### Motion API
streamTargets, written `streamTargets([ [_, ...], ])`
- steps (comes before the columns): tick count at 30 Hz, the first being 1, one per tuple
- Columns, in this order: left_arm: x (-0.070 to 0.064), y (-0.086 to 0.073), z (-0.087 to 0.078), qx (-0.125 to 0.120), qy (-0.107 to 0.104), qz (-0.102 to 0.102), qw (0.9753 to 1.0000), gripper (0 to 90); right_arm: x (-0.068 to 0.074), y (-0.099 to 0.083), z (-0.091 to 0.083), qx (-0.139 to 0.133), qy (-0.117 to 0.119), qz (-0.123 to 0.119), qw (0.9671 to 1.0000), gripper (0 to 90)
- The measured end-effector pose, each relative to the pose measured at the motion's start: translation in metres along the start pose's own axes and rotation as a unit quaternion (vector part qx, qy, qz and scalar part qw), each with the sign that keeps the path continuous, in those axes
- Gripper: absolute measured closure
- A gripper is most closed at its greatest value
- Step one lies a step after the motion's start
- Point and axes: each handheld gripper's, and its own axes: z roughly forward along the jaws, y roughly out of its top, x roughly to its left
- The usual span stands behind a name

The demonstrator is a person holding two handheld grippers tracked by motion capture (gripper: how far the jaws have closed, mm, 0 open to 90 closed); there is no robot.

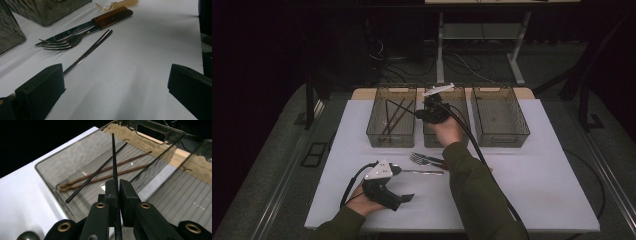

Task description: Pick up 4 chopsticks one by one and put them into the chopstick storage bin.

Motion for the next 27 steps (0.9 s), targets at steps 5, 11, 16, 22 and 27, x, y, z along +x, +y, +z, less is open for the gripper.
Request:
streamTargets([
  [5, 0.0, 0.0, 0.0, 0.001, -0.003, 0.002, 1.0, 0.0, 0.007, 0.01, 0.017, 0.015, -0.01, -0.005, 0.9998, 85.0],
  [11, 0.0, 0.0, 0.0, 0.0, -0.004, 0.001, 1.0, 0.0, 0.012, 0.019, 0.034, 0.02, -0.01, 0.0, 0.9998, 85.0],
  [16, 0.0, 0.0, 0.0, -0.002, -0.003, 0.002, 1.0, 0.0, 0.015, 0.023, 0.046, 0.029, -0.016, -0.006, 0.9994, 85.0],
  [22, 0.0, 0.001, 0.0, -0.001, -0.005, 0.005, 1.0, 0.0, 0.02, 0.029, 0.057, 0.031, -0.03, -0.011, 0.999, 85.0],
  [27, 0.0, 0.001, 0.0, -0.002, -0.007, 0.004, 1.0, 0.0, 0.025, 0.033, 0.066, 0.036, -0.045, -0.023, 0.9981, 84.2],
])
